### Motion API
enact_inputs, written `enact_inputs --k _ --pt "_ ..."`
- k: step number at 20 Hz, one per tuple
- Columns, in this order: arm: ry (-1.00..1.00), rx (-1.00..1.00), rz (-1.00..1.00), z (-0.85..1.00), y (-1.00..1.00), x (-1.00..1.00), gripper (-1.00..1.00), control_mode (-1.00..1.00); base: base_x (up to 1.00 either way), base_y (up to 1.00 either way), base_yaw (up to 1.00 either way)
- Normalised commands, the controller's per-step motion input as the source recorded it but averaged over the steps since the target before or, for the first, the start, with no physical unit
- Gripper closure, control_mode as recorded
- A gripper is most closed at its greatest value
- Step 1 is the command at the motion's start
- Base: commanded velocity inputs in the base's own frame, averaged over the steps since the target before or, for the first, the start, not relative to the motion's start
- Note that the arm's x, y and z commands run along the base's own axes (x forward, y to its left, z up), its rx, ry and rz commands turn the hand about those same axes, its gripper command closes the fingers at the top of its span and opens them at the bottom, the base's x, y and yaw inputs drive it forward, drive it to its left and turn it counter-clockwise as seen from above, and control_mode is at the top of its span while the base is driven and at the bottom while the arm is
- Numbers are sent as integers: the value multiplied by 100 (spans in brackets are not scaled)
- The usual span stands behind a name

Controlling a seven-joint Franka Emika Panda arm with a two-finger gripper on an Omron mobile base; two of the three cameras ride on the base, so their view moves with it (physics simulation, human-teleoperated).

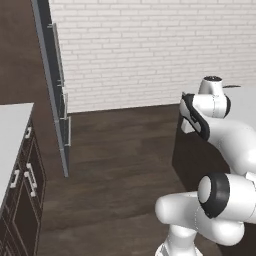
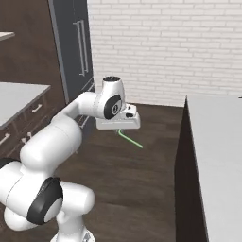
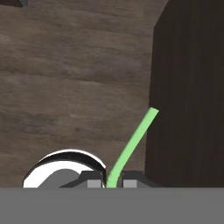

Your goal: Take a straw from the drawer in front and place it inside the glass cup on the dining counter.

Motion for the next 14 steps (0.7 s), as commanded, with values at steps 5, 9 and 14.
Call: enact_inputs --k 5,9,14 --pt "0 0 0 0 0 0 100 100 100 29 -20" --pt "0 0 0 0 0 0 100 100 100 29 -22" --pt "0 0 0 0 0 0 100 100 100 35 -23"
